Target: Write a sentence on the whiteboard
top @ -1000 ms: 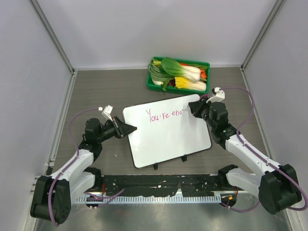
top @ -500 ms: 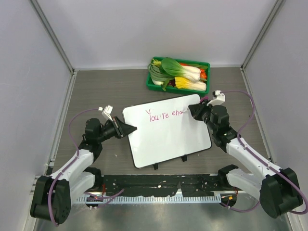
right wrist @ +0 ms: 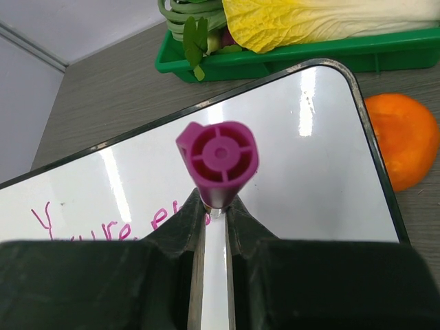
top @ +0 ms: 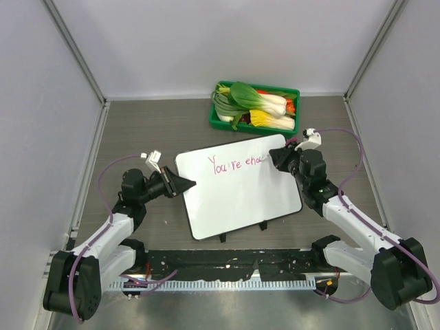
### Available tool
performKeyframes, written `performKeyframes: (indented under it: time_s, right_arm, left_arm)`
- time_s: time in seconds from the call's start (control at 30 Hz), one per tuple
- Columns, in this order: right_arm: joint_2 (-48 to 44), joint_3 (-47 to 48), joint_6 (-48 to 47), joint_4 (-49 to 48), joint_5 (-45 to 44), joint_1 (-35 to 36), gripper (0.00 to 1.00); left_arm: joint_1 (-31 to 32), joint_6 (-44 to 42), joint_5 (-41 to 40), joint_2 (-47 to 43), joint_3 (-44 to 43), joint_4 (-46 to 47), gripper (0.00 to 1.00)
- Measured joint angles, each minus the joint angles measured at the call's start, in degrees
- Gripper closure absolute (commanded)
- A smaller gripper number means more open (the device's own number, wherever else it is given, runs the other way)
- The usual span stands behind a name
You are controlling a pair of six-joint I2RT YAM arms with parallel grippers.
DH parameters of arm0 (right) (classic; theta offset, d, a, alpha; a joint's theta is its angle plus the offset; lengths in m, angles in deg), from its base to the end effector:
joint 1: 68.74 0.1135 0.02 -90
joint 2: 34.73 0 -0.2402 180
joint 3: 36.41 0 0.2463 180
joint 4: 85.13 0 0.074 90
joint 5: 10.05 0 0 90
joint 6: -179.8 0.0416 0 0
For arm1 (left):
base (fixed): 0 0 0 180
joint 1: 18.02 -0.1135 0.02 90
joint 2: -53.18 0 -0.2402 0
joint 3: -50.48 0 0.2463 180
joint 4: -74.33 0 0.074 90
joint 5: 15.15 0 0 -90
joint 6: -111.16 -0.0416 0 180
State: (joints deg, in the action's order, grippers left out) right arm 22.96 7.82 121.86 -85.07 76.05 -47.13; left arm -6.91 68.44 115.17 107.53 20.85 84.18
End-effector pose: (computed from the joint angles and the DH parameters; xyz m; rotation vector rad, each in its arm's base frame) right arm 0.2274 0.0870 0.2322 0.2176 1.8349 0.6010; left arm 0.1969 -0.0661 0.1786 -0.0803 1.9856 -1.3304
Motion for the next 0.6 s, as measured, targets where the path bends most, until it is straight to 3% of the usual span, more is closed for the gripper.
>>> performKeyframes:
  time_s: [0.6]
  right_arm:
    - [1.62, 2.91, -0.22, 2.08, -2.34, 0.00, 0.99]
  left_arm:
    - [0.04, 0.00, -0.15, 0.00, 0.00, 0.00, 1.00]
